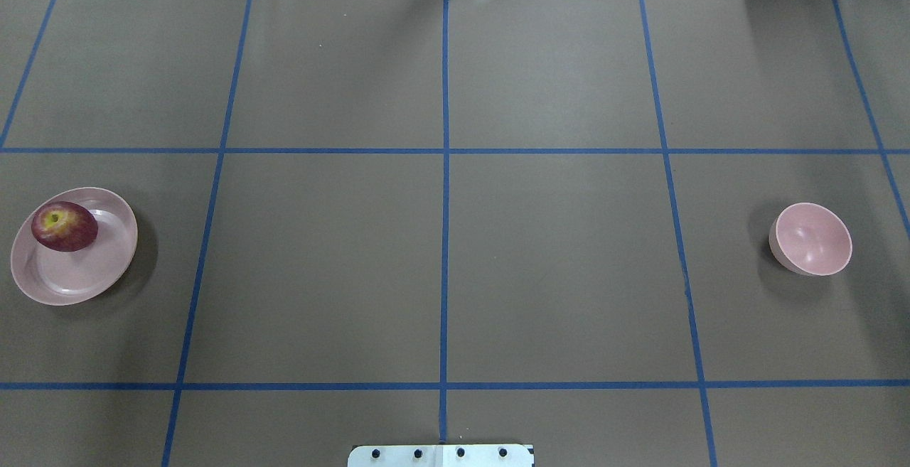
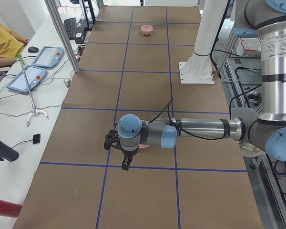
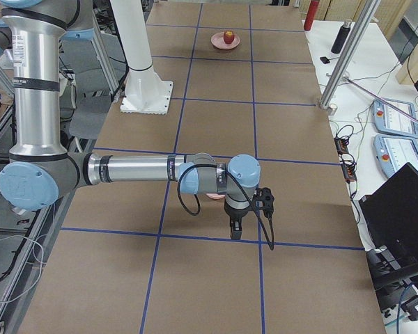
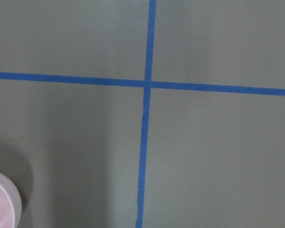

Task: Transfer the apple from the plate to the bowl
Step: 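Reach the right gripper toward the rim of the small pink bowl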

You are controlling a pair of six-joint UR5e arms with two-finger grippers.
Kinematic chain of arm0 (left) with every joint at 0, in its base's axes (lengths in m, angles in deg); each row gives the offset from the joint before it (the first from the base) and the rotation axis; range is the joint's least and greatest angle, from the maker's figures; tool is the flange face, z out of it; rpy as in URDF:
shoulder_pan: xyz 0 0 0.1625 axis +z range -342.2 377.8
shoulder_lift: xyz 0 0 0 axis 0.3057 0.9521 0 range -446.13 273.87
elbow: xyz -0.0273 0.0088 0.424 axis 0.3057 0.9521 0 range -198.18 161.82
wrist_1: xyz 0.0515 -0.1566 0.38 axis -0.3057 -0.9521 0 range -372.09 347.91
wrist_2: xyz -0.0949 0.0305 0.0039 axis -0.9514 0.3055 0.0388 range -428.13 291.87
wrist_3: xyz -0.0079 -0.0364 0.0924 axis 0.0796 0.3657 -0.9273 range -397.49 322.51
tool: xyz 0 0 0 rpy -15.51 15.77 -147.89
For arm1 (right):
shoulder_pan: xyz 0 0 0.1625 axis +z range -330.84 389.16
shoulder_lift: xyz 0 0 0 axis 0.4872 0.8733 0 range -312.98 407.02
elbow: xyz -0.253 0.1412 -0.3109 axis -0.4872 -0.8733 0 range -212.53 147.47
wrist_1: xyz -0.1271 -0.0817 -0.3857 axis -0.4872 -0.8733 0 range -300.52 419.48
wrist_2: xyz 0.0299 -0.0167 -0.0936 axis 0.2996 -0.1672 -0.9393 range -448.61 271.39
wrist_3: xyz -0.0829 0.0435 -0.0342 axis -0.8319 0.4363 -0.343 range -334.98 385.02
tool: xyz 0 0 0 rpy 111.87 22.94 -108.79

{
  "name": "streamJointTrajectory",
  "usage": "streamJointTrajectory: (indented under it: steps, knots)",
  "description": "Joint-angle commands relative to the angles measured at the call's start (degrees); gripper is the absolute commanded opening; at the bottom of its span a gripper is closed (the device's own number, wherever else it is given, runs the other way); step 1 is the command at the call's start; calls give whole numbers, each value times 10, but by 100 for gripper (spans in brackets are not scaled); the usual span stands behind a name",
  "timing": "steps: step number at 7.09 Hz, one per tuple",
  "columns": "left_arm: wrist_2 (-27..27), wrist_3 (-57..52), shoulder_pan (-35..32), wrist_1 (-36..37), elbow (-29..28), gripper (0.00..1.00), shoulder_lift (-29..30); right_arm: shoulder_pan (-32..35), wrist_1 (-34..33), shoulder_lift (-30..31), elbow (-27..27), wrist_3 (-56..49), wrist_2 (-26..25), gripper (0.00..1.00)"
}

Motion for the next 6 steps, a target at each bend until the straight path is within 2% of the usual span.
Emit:
streamJointTrajectory:
  steps: [1,2,3,4,5,6]
  knots:
    - [-4,6,1,23,2,98,7,0,0,-3,0,0,0,100]
    - [-4,4,1,23,22,98,3,0,1,-4,2,-1,0,100]
    - [-4,4,1,25,36,98,3,-1,1,-6,27,0,8,100]
    - [-4,4,1,23,37,98,1,-10,-1,-6,67,-1,39,100]
    - [-4,3,1,23,38,98,0,-33,-1,-13,75,1,104,100]
    - [-4,4,2,22,34,98,0,-66,1,-14,77,49,130,100]
